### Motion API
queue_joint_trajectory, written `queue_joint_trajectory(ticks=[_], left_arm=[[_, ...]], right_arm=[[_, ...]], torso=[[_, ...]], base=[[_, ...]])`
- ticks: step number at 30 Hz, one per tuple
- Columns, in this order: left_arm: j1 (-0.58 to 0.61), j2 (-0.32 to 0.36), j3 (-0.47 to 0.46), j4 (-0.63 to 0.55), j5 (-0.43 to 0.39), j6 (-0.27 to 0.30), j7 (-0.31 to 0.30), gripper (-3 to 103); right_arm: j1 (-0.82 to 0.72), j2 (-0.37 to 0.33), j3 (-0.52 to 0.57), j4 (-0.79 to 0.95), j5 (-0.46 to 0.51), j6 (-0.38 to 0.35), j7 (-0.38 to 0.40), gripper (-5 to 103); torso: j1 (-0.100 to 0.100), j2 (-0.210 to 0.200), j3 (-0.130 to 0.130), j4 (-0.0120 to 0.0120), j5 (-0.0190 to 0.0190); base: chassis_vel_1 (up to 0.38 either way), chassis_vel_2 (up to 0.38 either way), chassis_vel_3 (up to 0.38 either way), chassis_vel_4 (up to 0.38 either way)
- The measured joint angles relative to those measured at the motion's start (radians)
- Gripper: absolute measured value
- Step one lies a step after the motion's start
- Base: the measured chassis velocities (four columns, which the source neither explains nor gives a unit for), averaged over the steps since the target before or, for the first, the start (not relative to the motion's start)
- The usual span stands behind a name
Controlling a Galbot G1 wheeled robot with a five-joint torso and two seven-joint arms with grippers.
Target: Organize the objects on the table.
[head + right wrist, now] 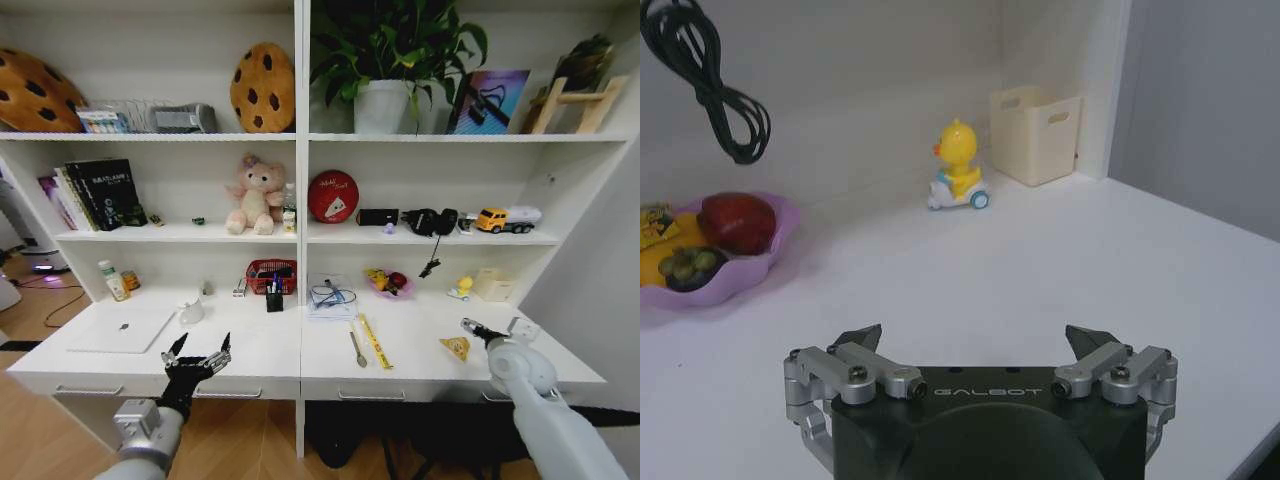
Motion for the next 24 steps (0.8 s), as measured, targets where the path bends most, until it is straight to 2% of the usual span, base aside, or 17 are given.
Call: queue_joint_trajectory(ticks=[3,7,9,10,11,13,16,17,18,21,24], left_arm=[[0.0,0.0,0.0,0.0,0.0,0.0,0.0,100],[0.0,0.0,0.0,0.0,0.0,0.0,0.0,100],[0.0,0.0,0.0,0.0,0.0,0.0,0.0,100],[0.0,0.0,0.0,0.0,0.0,0.0,0.0,100],[0.0,0.0,0.0,0.0,0.0,0.0,0.0,100],[0.0,0.0,0.0,0.0,0.0,0.0,0.0,100],[0.0,0.0,0.0,0.0,0.0,0.0,0.0,100],[0.0,0.0,0.0,0.0,0.0,0.0,0.0,100],[0.0,0.0,0.0,0.0,0.0,0.0,0.0,100],[0.0,0.0,0.0,0.0,0.0,0.0,0.0,100],[0.0,0.0,0.0,0.0,0.0,0.0,0.0,100]], right_arm=[[0.045,0.01,-0.049,-0.088,-0.024,-0.003,-0.039,100],[0.065,0.024,-0.074,-0.134,-0.037,-0.004,-0.048,100],[0.066,0.054,-0.091,-0.157,-0.047,0.0,-0.048,101],[0.056,0.07,-0.094,-0.161,-0.068,0.013,-0.055,96],[0.056,0.07,-0.094,-0.161,-0.068,0.013,-0.055,96],[0.048,0.083,-0.095,-0.161,-0.081,0.023,-0.058,86],[0.046,0.088,-0.095,-0.163,-0.09,0.03,-0.058,80],[0.044,0.09,-0.095,-0.165,-0.1,0.034,-0.059,75],[0.035,0.091,-0.095,-0.166,-0.159,0.052,-0.079,64],[0.03,0.091,-0.094,-0.165,-0.201,0.063,-0.091,59],[0.016,0.092,-0.096,-0.153,-0.276,0.09,-0.117,42]], torso=[[0.0,0.0,0.0,0.0001,-0.0003],[0.0,0.0,0.0,0.0,-0.0002],[0.0,0.0,0.0,0.0001,-0.0003],[0.0,0.0,0.0,-0.0001,-0.0002],[0.0,0.0,0.0,-0.0001,-0.0002],[0.0,0.0,0.0,-0.0002,-0.0003],[0.0,0.0,0.0,-0.0001,-0.0003],[0.0,0.0,0.0,0.0,-0.0003],[0.0,0.0,0.0,-0.0001,-0.0003],[0.0,0.0,0.0,-0.0001,-0.0003],[0.0,0.0,0.0,-0.0001,-0.0004]], base=[[0.0,0.0,0.0,0.0],[0.0,0.0,0.0,0.0],[0.0,0.0,0.0,0.0],[0.0,0.0,0.0,0.0],[0.0,0.0,0.0,0.0],[0.0,0.0,0.0,0.0],[0.0,0.0,0.0,0.0],[0.0,0.0,0.0,0.0],[0.0,0.0,0.0,0.0],[0.0,0.0,0.0,0.0],[0.0,0.0,0.0,0.0]])
